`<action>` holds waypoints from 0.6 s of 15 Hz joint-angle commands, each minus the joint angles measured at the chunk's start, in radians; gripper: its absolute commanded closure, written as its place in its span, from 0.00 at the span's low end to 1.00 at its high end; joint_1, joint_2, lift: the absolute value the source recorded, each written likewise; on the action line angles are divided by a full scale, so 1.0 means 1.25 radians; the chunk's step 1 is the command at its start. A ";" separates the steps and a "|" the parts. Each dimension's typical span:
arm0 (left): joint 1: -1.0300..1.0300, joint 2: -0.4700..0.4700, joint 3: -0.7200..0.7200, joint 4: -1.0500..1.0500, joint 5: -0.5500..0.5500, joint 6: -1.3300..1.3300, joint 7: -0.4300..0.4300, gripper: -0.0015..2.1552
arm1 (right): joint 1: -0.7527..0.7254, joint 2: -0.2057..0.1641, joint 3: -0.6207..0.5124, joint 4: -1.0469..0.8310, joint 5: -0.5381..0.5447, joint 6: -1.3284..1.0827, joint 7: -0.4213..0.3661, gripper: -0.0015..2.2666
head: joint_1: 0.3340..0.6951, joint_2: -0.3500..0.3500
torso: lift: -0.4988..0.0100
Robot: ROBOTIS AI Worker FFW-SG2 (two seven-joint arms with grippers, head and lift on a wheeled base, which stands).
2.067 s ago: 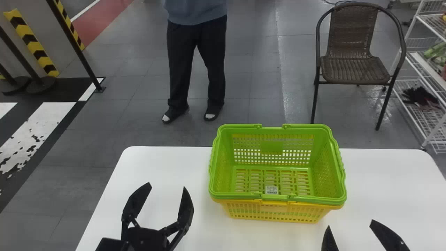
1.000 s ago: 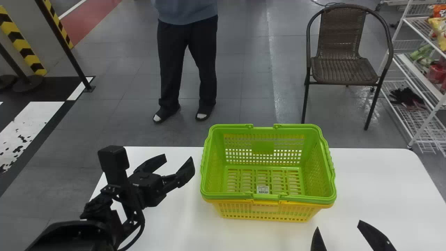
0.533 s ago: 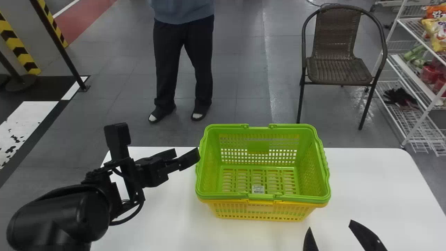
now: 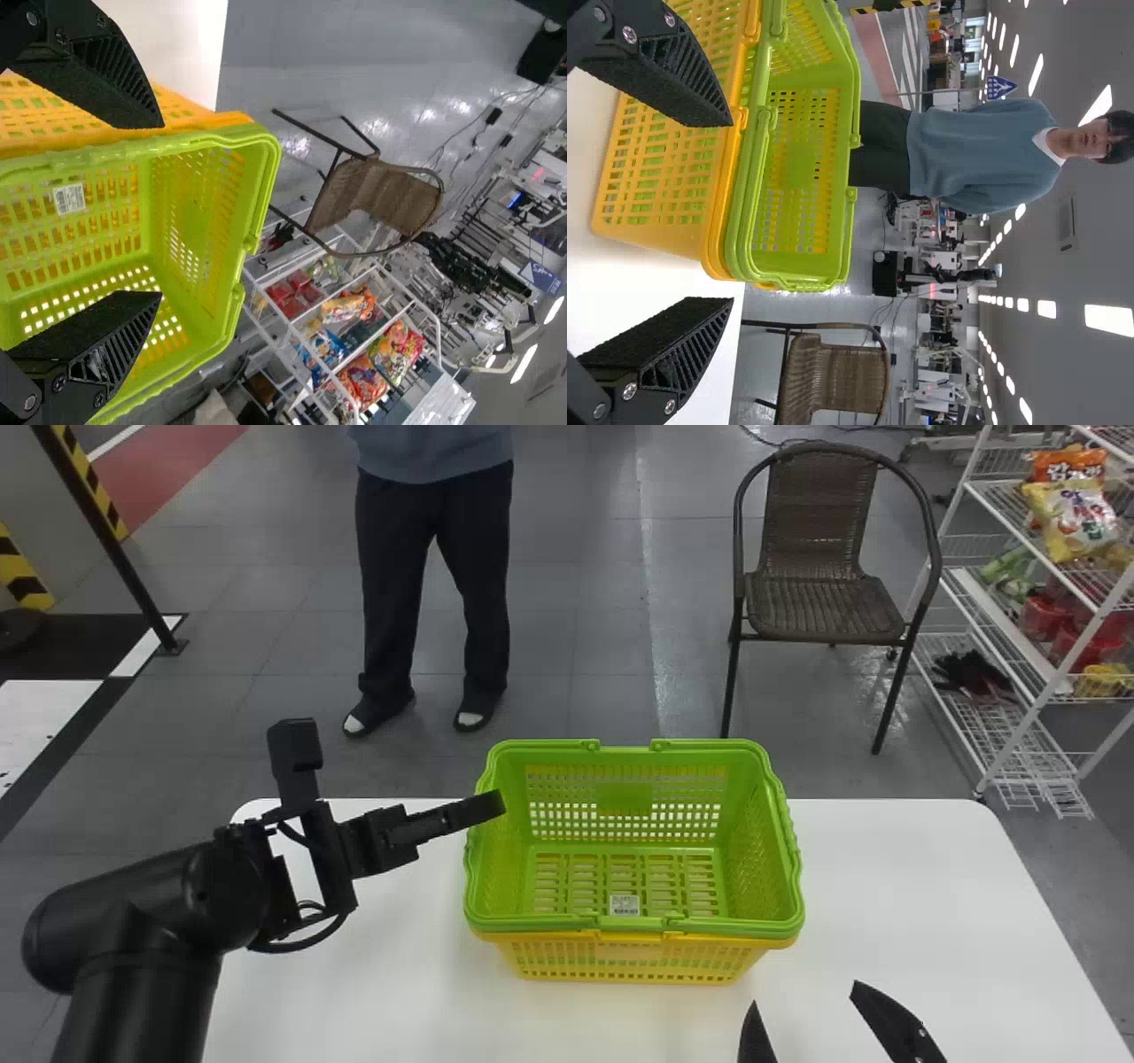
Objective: Grasp handle with right gripper to insert into left gripper then lift and swing left to center
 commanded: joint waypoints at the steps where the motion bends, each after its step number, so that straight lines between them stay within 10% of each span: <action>1: -0.045 0.007 0.021 0.056 0.007 0.083 -0.039 0.06 | 0.000 0.000 -0.001 0.001 0.000 0.000 0.000 0.05 | 1.00 0.58 | 0.98; 9: -0.134 0.055 0.010 0.218 0.003 0.064 -0.099 0.06 | 0.000 -0.001 -0.001 0.002 0.000 0.000 0.000 0.05 | 1.00 0.60 | 0.98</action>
